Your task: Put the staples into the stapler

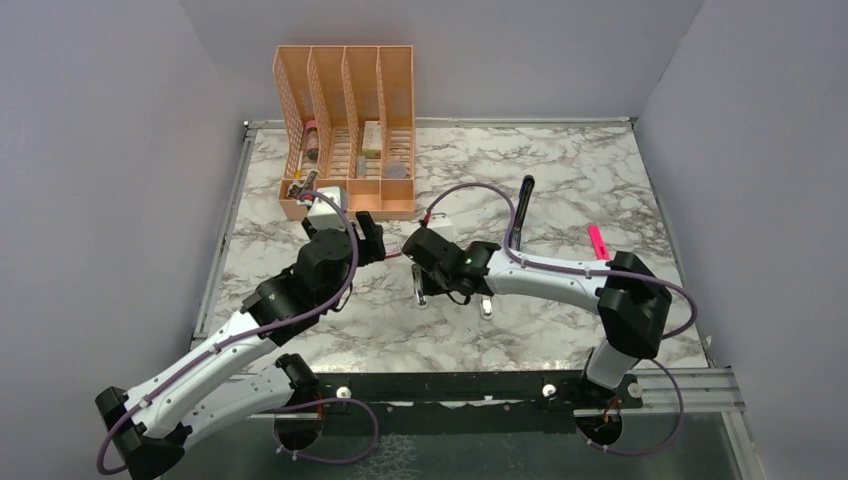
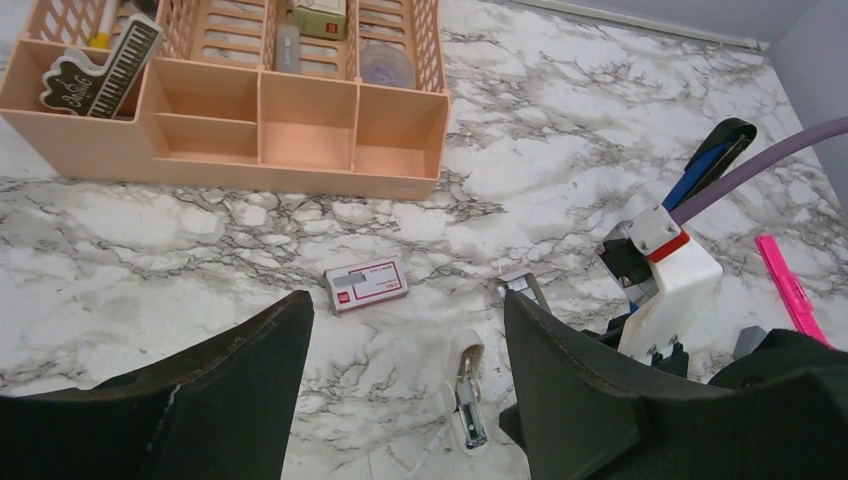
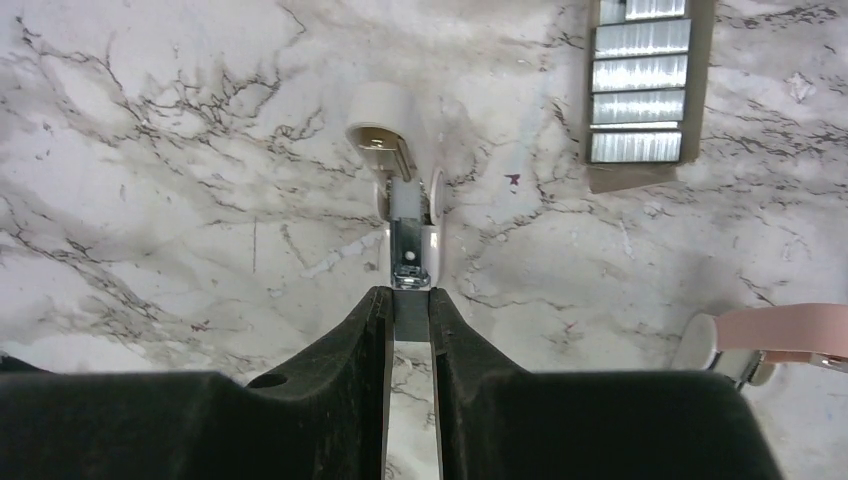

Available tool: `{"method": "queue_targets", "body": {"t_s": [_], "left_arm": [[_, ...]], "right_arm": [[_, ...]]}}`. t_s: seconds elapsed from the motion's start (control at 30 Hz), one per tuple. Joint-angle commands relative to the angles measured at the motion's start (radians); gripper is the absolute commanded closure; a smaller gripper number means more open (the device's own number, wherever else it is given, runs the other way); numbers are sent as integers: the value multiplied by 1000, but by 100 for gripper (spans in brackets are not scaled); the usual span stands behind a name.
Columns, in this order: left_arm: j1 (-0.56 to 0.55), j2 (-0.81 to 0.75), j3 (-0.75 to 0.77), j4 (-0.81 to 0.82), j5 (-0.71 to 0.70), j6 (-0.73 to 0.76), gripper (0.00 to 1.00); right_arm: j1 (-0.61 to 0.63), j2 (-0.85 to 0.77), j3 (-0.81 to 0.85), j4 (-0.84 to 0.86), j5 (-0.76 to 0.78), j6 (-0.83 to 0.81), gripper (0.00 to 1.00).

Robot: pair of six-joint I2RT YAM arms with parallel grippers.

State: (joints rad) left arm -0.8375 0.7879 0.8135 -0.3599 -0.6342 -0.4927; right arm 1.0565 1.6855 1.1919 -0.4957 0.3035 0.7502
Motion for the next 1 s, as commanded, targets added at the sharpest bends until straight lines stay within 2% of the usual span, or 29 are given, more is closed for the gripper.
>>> {"method": "queue_targets", "body": {"t_s": [0.0, 0.37, 0.97], "left_arm": [[5, -37, 13, -34, -72, 11, 29], [6, -46, -7, -35, -74, -7, 29], [6, -43, -12, -36, -73, -12, 29]], "right_arm": [[31, 65, 58, 16, 105, 57, 77], [50, 184, 137, -27, 121, 54, 77], [50, 218, 142, -27, 102, 25, 77]]}}
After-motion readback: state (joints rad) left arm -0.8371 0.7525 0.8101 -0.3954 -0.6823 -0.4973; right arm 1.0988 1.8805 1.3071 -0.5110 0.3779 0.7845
